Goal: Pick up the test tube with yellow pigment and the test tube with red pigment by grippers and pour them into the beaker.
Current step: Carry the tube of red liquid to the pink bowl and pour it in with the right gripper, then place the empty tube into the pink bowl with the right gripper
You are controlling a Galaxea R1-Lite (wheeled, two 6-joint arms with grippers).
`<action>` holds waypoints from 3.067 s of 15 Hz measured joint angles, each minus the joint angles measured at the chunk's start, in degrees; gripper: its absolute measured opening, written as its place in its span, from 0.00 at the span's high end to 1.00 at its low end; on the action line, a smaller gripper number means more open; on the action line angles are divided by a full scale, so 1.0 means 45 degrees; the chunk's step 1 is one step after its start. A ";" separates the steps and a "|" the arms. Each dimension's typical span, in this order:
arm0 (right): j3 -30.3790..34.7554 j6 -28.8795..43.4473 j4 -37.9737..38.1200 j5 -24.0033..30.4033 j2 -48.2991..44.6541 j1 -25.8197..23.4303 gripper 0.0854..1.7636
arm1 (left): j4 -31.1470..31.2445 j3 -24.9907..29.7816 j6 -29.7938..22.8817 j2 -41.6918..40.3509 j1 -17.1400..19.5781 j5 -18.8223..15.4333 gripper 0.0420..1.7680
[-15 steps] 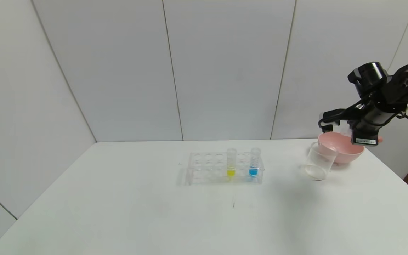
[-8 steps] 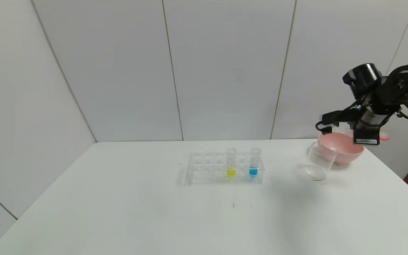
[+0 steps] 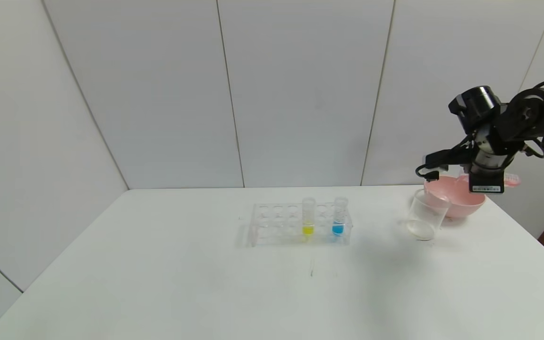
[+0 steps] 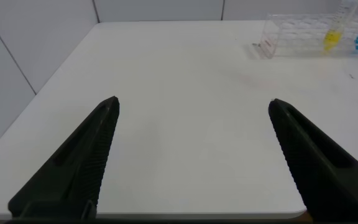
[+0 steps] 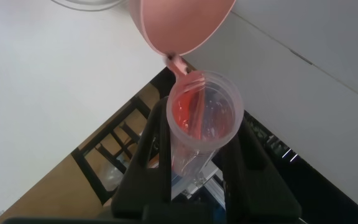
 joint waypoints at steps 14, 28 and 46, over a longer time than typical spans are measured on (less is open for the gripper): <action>0.0016 0.0019 0.0146 -0.1322 -0.0043 0.0393 0.74 | 0.0000 0.0000 0.0000 0.0000 0.0000 0.0000 0.03; -0.0014 -0.0046 0.0230 -0.4410 -0.0165 0.1200 0.74 | 0.0000 0.0000 0.0005 0.0000 0.0000 0.0000 0.03; 0.0024 0.0469 -0.1921 0.3424 -0.0656 -0.0252 0.74 | 0.0000 0.0000 0.0000 0.0000 0.0000 0.0000 0.03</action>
